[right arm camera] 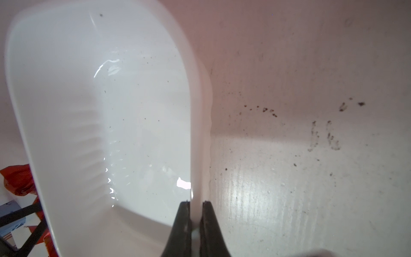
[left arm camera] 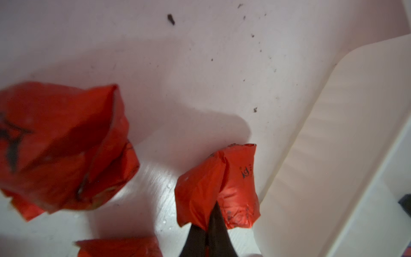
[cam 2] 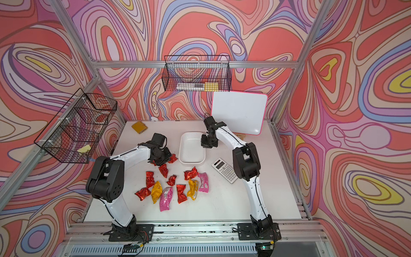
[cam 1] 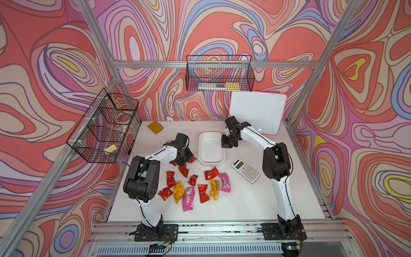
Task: Take the tea bags out of the storage box
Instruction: Move the storage box to the center of the board, then reset both arms
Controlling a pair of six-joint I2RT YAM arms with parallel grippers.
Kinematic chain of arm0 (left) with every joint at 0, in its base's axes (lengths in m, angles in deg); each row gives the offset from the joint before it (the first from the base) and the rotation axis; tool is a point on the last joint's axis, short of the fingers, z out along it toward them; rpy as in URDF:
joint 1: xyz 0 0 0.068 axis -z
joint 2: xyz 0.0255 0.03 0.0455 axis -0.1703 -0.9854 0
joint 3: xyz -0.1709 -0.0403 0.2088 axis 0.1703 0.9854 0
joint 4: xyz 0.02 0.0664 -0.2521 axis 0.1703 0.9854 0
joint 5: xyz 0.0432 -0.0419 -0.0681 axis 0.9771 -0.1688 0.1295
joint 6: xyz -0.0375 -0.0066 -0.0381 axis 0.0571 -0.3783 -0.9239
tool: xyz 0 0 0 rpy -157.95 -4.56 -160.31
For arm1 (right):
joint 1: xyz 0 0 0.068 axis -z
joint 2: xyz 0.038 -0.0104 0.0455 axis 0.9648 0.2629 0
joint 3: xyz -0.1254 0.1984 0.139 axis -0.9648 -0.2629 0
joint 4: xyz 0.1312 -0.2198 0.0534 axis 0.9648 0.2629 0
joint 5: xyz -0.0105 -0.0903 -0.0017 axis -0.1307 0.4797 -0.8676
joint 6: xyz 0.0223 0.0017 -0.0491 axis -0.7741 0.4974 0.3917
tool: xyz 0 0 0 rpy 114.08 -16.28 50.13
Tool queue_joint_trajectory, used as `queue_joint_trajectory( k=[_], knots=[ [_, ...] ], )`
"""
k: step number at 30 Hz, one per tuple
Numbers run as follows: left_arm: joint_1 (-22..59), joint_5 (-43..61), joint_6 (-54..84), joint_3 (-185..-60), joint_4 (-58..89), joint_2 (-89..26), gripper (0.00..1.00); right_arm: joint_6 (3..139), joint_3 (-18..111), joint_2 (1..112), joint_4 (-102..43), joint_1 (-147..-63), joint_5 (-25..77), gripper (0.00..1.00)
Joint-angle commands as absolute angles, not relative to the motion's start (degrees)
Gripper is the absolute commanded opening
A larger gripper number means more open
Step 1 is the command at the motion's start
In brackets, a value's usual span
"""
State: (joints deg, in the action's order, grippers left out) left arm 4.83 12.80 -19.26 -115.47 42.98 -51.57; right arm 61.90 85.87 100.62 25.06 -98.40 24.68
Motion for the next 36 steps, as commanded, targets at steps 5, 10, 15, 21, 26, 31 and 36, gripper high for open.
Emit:
queue_joint_trajectory(
  k=[5,10,15,21,26,31,36],
  knots=[
    [4.8,14.0,-20.2,-117.7,44.0,-46.2,0.43,62.9,84.4,96.7,23.7,-98.4,25.4,0.28],
    [4.8,22.0,-18.1,-120.6,47.3,-37.2,0.7,62.3,78.1,89.6,17.3,-98.2,26.2,0.45],
    [4.6,37.7,-12.6,-115.7,47.9,-25.9,0.99,61.7,65.6,77.9,8.8,-98.0,33.0,0.48],
    [1.3,45.2,-2.4,-102.6,38.6,-14.8,0.99,59.4,42.0,57.8,-6.9,-96.6,49.1,0.46],
    [0.9,50.1,16.2,-87.0,13.0,-11.4,1.0,64.4,27.8,48.7,-16.4,-95.7,67.6,0.5],
    [-3.0,46.8,25.7,-81.4,5.9,-14.5,1.0,78.8,15.1,48.6,-34.6,-93.5,74.4,0.71],
    [-8.4,39.2,27.9,-75.8,-2.2,-18.3,0.99,84.3,12.4,56.1,-44.0,-90.4,71.6,0.76]
  ],
)
